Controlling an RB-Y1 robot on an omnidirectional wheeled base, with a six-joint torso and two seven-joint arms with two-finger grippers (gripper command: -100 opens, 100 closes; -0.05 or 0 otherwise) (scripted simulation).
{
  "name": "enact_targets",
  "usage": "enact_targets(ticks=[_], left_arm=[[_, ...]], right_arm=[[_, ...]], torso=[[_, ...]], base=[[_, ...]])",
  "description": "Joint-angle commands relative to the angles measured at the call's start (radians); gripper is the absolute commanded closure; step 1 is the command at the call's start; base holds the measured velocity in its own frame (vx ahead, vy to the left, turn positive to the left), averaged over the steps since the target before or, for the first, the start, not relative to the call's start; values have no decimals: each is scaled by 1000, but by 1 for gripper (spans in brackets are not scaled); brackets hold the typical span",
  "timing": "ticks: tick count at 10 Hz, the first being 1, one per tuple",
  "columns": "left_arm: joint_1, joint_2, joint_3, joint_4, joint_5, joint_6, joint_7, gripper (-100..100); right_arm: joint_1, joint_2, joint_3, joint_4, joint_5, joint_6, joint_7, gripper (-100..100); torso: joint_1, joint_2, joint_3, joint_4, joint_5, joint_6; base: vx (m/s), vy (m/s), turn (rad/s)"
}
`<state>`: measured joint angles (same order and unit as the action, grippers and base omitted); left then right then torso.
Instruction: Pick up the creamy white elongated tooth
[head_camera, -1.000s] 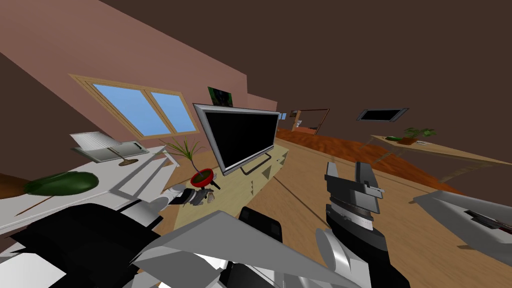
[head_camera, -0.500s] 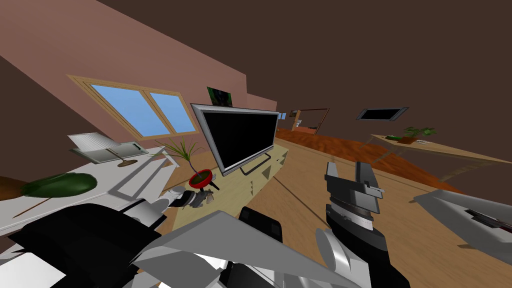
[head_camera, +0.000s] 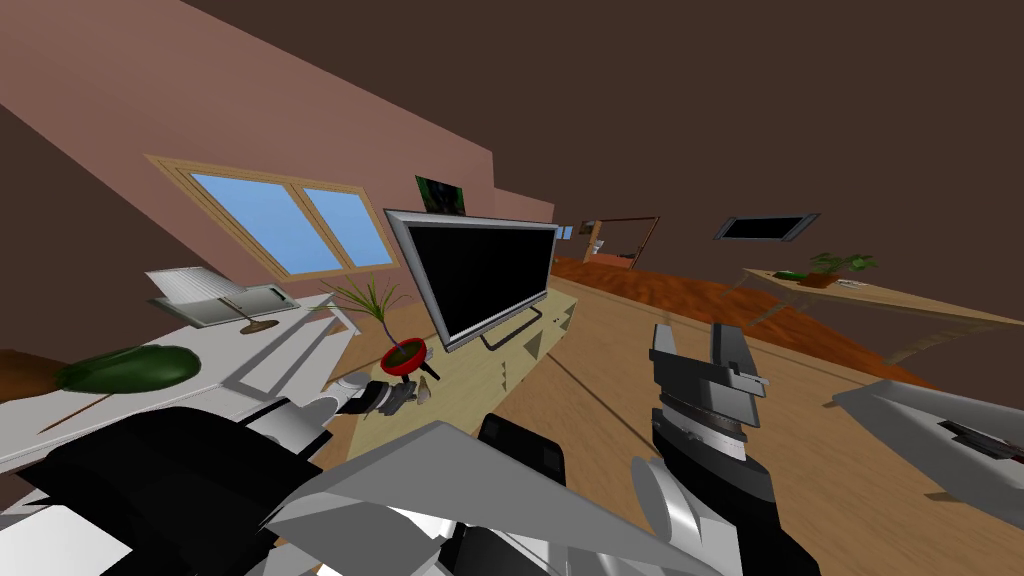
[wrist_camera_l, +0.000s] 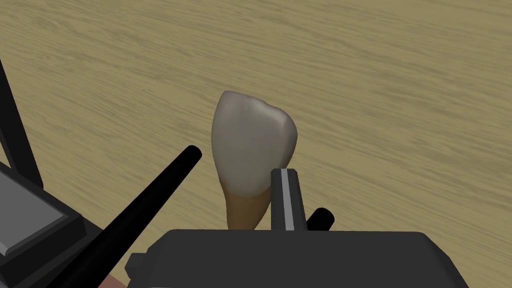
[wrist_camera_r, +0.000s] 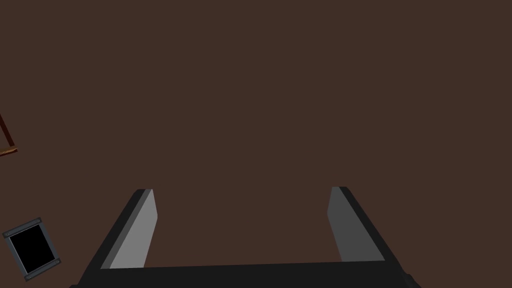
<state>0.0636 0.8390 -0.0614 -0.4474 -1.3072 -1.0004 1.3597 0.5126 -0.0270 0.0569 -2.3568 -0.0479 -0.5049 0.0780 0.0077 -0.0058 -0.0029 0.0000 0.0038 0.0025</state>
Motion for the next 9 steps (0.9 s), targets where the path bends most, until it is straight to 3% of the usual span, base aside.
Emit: enact_targets(ticks=[1, 2, 3, 5, 6, 9], left_arm=[[0, 0, 0, 0, 0, 0, 0, 100], [0, 0, 0, 0, 0, 0, 0, 0], [-23, 35, 13, -6, 17, -12, 1, -100], [-23, 35, 13, -6, 17, -12, 1, -100], [-46, 64, 19, -8, 38, -27, 4, -100], [-68, 90, 20, -8, 58, -44, 8, -100]], right_arm=[[0, 0, 0, 0, 0, 0, 0, 0], [0, 0, 0, 0, 0, 0, 0, 0], [0, 0, 0, 0, 0, 0, 0, 0], [0, 0, 0, 0, 0, 0, 0, 0], [0, 0, 0, 0, 0, 0, 0, 0], [0, 0, 0, 0, 0, 0, 0, 0]], torso=[[0, 0, 0, 0, 0, 0], [0, 0, 0, 0, 0, 0], [0, 0, 0, 0, 0, 0], [0, 0, 0, 0, -1, 0], [1, 0, 0, 0, -1, 0], [-1, 0, 1, 2, -5, 0]], base=[[0, 0, 0], [0, 0, 0], [-13, 0, 48], [-12, -2, 13], [-11, -7, 76], [-11, -10, 54]])
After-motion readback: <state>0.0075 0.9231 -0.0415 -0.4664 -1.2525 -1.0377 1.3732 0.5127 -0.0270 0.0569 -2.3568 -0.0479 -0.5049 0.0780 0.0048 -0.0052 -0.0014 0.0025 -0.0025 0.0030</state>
